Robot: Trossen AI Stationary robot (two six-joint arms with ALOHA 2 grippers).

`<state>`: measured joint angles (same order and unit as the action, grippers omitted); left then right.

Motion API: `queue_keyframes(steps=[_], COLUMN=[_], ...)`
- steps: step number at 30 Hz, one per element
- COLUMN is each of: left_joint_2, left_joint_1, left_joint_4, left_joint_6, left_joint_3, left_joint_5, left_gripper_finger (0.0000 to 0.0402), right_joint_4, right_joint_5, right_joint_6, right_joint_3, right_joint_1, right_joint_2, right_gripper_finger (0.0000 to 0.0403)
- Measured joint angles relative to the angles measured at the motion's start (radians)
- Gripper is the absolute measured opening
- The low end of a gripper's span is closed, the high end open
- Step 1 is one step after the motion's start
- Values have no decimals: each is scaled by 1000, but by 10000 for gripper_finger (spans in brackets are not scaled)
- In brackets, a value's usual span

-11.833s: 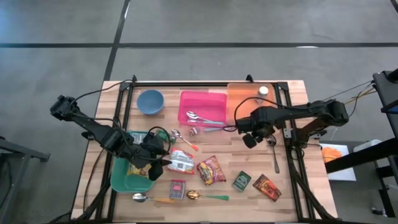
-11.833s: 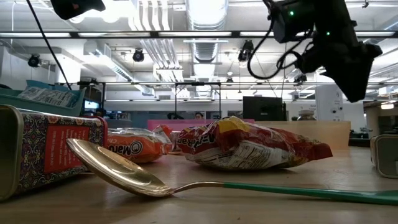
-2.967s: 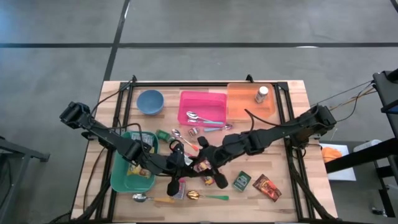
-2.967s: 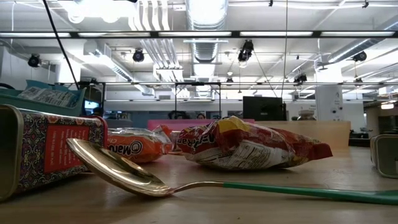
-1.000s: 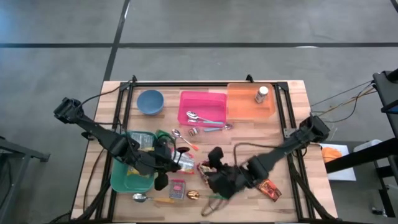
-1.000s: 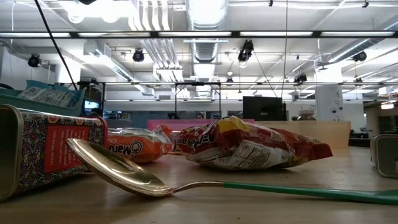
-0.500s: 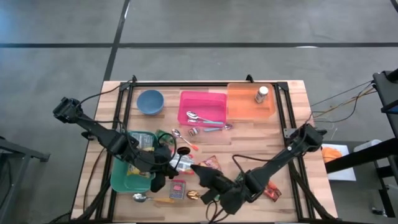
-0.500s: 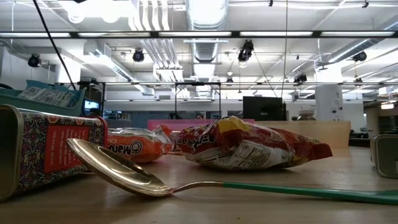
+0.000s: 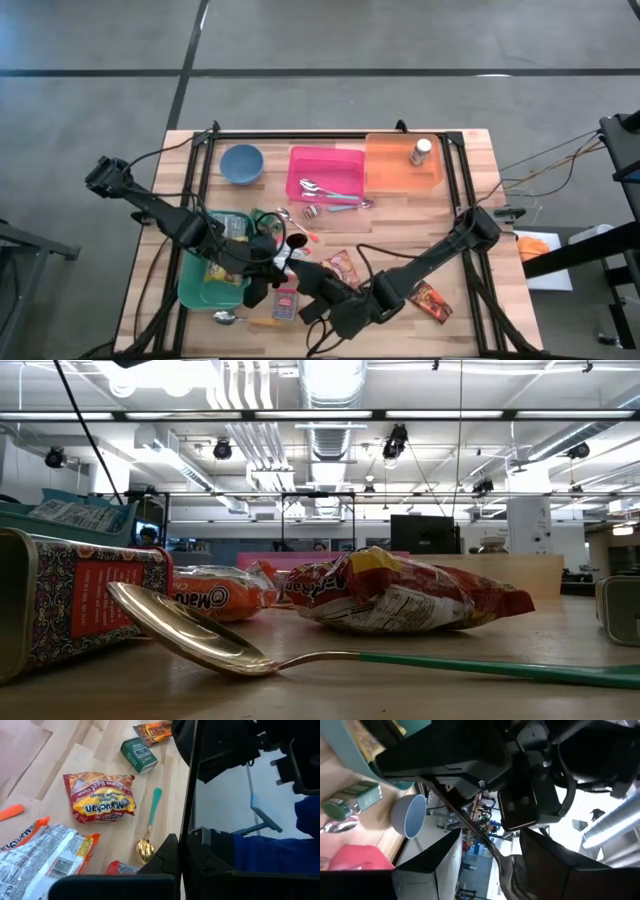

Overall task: Pick & Place Food Item
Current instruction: Put the black spoon into the pink bin

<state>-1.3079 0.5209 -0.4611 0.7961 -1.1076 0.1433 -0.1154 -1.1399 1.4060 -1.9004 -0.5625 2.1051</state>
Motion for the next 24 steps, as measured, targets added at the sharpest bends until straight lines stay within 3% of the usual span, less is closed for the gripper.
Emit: queue_keyframes(steps=[7, 17, 20, 24], left_joint_2=[0, 0, 0, -2], left_joint_1=[0, 1, 1, 1], left_joint_4=[22, 26, 26, 26], left_joint_6=[8, 47, 47, 49], left_joint_3=[0, 0, 0, 1], left_joint_5=[-59, -120, -134, -141], left_gripper_finger=[0, 0, 0, 0], right_joint_4=[-124, -120, -117, -116], right_joint_5=[16, 28, 41, 41], right_joint_6=[3, 46, 46, 46], right_joint_3=[-54, -54, -55, -55], right_joint_1=[8, 30, 36, 38], right_joint_2=[27, 33, 33, 33], right_gripper_finger=[196, 189, 156, 79])
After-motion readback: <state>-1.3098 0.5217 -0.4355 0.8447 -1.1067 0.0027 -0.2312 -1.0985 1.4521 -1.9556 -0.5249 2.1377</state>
